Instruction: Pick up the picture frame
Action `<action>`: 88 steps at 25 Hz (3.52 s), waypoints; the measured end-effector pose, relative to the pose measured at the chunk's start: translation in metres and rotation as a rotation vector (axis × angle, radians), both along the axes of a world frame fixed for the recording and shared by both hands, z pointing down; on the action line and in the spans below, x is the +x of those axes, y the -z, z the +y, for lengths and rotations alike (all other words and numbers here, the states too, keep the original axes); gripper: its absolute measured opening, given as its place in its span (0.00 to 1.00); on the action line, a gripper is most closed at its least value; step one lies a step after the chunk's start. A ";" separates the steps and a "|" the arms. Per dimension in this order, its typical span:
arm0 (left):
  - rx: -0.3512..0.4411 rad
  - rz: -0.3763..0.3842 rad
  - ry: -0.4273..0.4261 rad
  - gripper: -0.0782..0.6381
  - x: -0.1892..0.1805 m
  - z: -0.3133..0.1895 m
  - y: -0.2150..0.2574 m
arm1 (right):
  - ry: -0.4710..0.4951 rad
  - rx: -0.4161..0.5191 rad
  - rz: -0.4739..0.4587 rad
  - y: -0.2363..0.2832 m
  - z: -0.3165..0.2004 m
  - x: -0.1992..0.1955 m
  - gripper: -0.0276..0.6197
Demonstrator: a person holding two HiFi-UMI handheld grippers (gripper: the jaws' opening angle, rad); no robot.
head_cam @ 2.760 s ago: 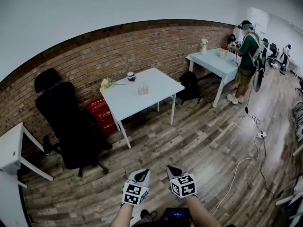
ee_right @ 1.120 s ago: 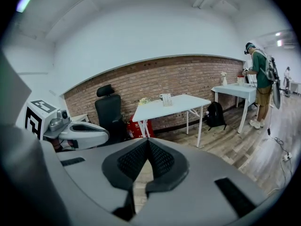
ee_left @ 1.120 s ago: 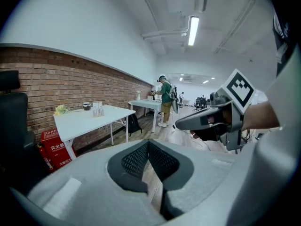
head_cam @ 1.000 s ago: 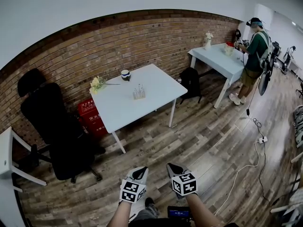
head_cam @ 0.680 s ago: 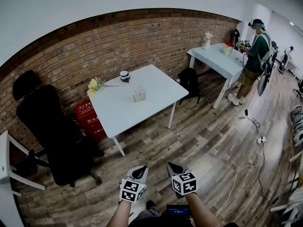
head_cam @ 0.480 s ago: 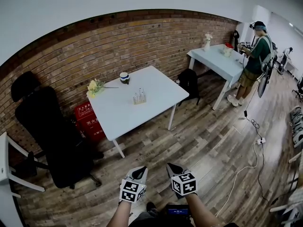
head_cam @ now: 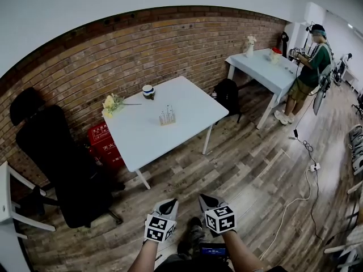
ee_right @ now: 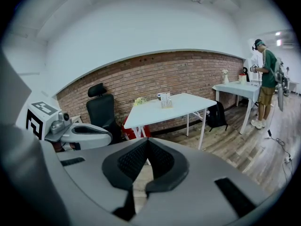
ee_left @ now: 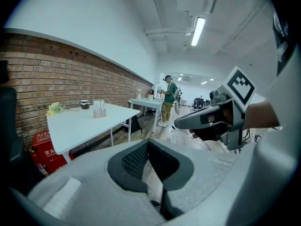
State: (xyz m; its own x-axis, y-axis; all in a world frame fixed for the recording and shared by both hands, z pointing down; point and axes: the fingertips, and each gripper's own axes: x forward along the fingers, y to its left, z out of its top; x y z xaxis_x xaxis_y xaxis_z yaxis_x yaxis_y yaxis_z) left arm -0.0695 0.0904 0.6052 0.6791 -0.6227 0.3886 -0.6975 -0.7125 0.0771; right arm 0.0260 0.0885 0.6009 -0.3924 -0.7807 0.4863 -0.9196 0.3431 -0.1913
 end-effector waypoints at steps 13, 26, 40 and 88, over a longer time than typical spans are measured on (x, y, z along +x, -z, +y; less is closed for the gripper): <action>-0.008 -0.061 0.004 0.13 0.032 -0.084 -0.008 | 0.038 -0.010 -0.042 -0.008 -0.090 0.023 0.06; -0.004 -0.076 0.089 0.13 0.071 -0.193 0.002 | 0.119 -0.012 -0.059 -0.002 -0.205 0.064 0.06; -0.043 -0.088 0.199 0.13 0.057 -0.235 -0.011 | 0.206 -0.054 -0.059 -0.014 -0.257 0.056 0.06; -0.027 -0.057 0.228 0.13 0.006 -0.520 0.010 | 0.245 -0.023 0.005 0.018 -0.538 0.000 0.06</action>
State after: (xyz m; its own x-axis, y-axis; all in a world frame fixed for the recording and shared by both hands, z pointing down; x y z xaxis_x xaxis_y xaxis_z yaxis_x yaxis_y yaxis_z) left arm -0.0639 -0.4293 0.5954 0.4991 -0.7461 0.4408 -0.8436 -0.5346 0.0504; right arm 0.0263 -0.4494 0.5826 -0.5658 -0.6513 0.5056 -0.8108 0.5512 -0.1972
